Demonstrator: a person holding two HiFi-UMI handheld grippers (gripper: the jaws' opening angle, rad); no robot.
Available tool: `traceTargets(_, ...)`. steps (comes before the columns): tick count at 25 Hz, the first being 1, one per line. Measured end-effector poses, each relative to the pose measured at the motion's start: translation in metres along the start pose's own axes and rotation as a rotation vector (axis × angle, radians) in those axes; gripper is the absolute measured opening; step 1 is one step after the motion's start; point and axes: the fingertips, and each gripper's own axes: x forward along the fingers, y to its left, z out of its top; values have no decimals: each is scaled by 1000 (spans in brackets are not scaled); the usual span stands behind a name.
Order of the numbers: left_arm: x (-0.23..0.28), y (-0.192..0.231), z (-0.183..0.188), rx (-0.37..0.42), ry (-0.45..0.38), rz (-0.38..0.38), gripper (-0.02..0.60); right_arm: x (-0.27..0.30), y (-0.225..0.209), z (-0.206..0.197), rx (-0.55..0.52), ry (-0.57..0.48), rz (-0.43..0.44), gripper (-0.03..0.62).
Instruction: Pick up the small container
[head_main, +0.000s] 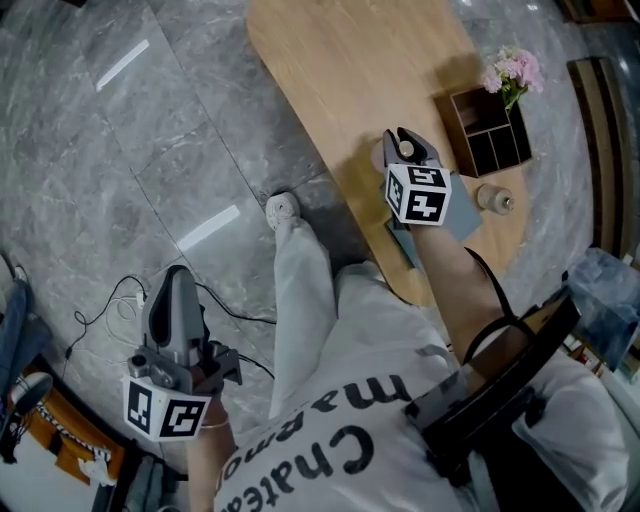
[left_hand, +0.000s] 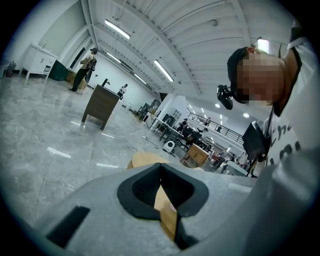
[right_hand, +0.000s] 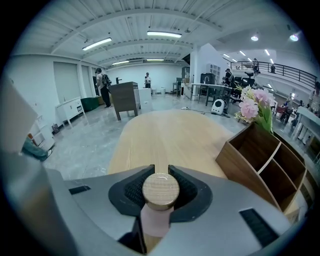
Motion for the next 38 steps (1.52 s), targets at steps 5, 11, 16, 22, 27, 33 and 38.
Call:
traceTargets(5, -10, -6, -2, -3, -9, 33, 14, -3, -4, 0, 18, 24, 0, 87)
traceTargets(11, -21, -13, 1, 35, -13, 69, 14, -14, -2, 11, 37, 30, 18, 87)
traceTargets(16, -18, -37, 8, 42, -33, 30, 14, -36, -11, 27, 150, 13, 40, 87)
traceTargets(22, -19, -69, 34, 35, -107, -16, 14, -77, -15, 64, 181, -29, 84, 87)
traceTargets(27, -15, -102, 55, 30, -167, -59, 14, -116, -23, 107, 133, -111, 121, 87)
traceTargets(33, -11, -146, 83, 92, -228, -105, 14, -168, -22, 156, 96, -219, 177, 87)
traceTargets(38, -22, -174, 93, 129, -270, -128, 14, -222, -14, 187, 54, -323, 227, 87)
